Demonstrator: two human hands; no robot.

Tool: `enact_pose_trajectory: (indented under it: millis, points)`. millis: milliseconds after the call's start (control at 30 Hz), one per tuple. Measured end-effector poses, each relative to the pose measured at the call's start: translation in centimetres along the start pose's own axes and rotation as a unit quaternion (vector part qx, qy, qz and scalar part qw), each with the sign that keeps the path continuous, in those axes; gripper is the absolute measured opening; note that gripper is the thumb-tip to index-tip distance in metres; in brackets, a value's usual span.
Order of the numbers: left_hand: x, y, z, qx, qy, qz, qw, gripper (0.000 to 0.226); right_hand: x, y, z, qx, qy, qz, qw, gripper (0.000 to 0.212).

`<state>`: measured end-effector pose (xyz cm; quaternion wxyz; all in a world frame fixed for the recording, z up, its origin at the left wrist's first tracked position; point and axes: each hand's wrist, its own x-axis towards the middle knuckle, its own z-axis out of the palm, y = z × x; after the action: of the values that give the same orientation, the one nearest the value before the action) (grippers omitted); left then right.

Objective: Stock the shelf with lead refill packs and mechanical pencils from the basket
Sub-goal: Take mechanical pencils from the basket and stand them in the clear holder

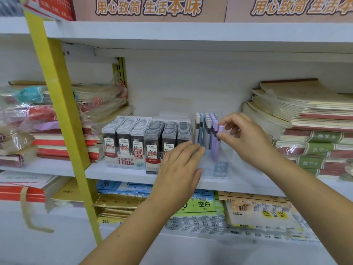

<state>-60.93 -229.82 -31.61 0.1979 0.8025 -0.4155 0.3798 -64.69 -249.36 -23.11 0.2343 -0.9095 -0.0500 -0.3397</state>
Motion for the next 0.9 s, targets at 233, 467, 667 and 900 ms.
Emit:
enact_pose_trajectory:
  millis: [233, 467, 667, 900]
  points:
    - [-7.3, 1.0, 1.5, -0.142, 0.077, -0.070, 0.984, 0.035, -10.4, -0.4, 2.6, 0.183, 0.183, 0.077, 0.963, 0.024]
    - [-28.2, 0.4, 9.6, -0.202, -0.286, -0.274, 0.895, 0.033, -29.6, 4.9, 16.9, 0.120, -0.064, 0.315, 0.939, 0.016]
    - [-40.7, 0.6, 14.7, -0.210, -0.511, -0.405, 0.729, 0.055, -42.7, 7.8, 26.9, 0.095, -0.277, 0.498, 0.816, 0.029]
    - [-45.9, 1.1, 19.8, -0.216, -0.624, -0.423, 0.620, 0.072, -46.7, 8.7, 33.3, 0.145, -0.315, 0.554, 0.757, 0.049]
